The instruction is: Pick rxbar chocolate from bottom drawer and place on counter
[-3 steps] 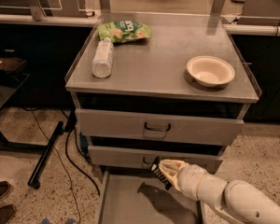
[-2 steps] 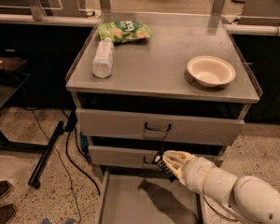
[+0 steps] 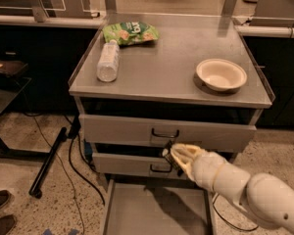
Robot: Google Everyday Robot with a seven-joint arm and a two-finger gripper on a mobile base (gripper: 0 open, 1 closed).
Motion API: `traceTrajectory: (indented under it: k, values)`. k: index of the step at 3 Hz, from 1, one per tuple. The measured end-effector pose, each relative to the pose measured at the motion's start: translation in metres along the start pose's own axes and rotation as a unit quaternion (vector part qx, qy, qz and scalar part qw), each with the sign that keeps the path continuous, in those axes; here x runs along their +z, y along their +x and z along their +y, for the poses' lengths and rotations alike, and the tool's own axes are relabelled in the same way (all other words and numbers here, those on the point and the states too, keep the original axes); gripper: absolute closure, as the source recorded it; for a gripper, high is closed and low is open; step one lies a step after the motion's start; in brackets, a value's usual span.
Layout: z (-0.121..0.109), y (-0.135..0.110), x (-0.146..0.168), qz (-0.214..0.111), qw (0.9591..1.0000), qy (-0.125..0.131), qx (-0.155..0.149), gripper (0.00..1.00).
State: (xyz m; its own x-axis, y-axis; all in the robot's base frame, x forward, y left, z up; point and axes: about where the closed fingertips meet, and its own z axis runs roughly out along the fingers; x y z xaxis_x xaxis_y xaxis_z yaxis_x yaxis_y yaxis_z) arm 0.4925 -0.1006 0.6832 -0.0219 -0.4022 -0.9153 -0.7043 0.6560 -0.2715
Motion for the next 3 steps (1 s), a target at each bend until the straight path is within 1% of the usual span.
traceTrajectory:
  k: [1,2,3]
  values:
    - [-0.0317,-0.0463,0.0019,-0.014,0.9992,0.019,-0.032,1.0]
    - [-0.0317,-0.0463,0.0019,-0.014,0.9992,0.019,-0.032,1.0]
    - [-0.0352,-0.053,-0.0027,-0.016,0.9987,0.03,-0.038,1.0]
